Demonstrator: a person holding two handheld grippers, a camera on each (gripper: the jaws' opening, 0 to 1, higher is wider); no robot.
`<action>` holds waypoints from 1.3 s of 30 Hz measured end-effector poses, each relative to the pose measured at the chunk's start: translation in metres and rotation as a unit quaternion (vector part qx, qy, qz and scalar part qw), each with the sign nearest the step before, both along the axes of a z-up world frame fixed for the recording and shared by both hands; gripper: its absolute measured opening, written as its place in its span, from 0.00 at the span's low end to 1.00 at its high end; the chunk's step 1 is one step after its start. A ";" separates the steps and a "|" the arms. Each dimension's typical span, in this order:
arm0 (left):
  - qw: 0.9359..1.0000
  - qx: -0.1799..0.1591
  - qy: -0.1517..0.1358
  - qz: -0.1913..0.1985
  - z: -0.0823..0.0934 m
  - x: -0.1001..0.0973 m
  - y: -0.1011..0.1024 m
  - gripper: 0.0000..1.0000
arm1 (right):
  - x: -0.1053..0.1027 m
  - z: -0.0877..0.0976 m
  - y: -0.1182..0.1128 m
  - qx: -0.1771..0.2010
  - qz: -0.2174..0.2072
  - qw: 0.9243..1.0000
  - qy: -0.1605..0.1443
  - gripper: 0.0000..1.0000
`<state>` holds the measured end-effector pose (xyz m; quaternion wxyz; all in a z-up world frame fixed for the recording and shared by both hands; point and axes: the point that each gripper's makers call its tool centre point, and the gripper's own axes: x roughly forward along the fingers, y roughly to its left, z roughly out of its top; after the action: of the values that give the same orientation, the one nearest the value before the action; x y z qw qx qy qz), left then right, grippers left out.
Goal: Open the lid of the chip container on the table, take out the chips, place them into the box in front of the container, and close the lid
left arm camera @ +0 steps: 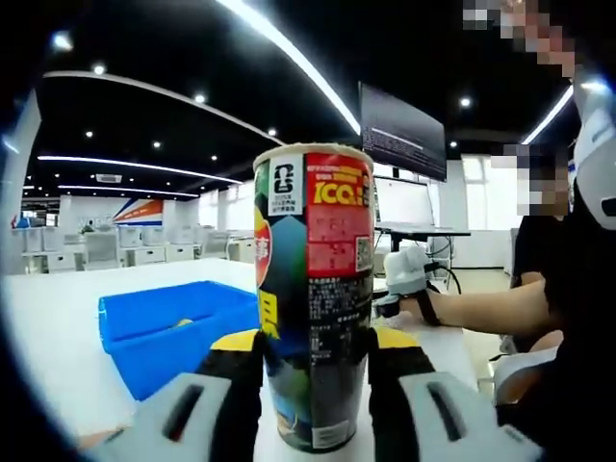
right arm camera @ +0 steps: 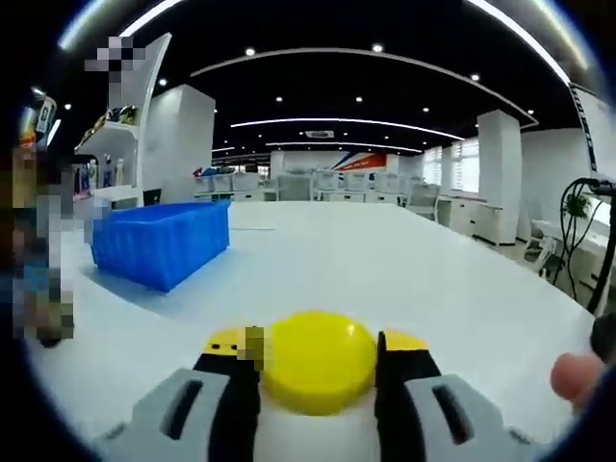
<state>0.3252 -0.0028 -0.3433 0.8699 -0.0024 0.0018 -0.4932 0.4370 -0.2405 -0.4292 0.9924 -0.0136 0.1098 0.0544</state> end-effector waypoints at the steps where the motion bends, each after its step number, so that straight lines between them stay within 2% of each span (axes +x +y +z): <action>1: 1.000 -0.001 0.000 0.000 0.000 0.000 0.000 0.44 | 0.000 0.005 -0.002 0.004 -0.003 1.000 -0.003 0.45; 4: 1.000 -0.001 -0.001 -0.003 0.000 0.000 0.000 0.44 | 0.000 0.019 -0.003 0.009 -0.006 1.000 -0.012 0.45; 9: 1.000 0.000 -0.001 -0.003 0.000 0.000 0.000 0.43 | 0.008 0.067 -0.008 0.007 -0.002 0.999 -0.051 0.45; 13: 1.000 0.001 0.001 -0.003 0.000 0.000 0.000 0.44 | 0.013 0.094 -0.013 -0.005 -0.001 0.998 -0.062 0.45; 18: 1.000 0.008 0.002 -0.003 -0.001 0.001 0.000 0.43 | 0.013 0.112 -0.021 -0.018 -0.003 0.997 -0.069 0.45; 26: 1.000 0.012 0.004 -0.003 -0.002 0.001 0.001 0.44 | 0.013 0.116 -0.026 -0.031 -0.007 0.997 -0.064 0.45; 30: 1.000 0.013 0.004 -0.004 -0.003 0.002 0.001 0.44 | 0.011 0.121 -0.028 -0.022 -0.006 0.998 -0.053 0.45; 33: 1.000 0.012 0.005 -0.004 -0.003 0.002 0.001 0.44 | 0.009 0.132 -0.026 -0.018 0.002 0.998 -0.058 0.45; 39: 1.000 0.013 0.006 -0.005 -0.003 0.002 0.001 0.44 | 0.001 0.169 -0.020 -0.012 0.023 0.997 -0.067 0.45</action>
<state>0.3267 -0.0019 -0.3462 0.8675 0.0063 0.0136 -0.4972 0.4379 -0.2601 -0.2603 0.9958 -0.0320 0.0434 0.0746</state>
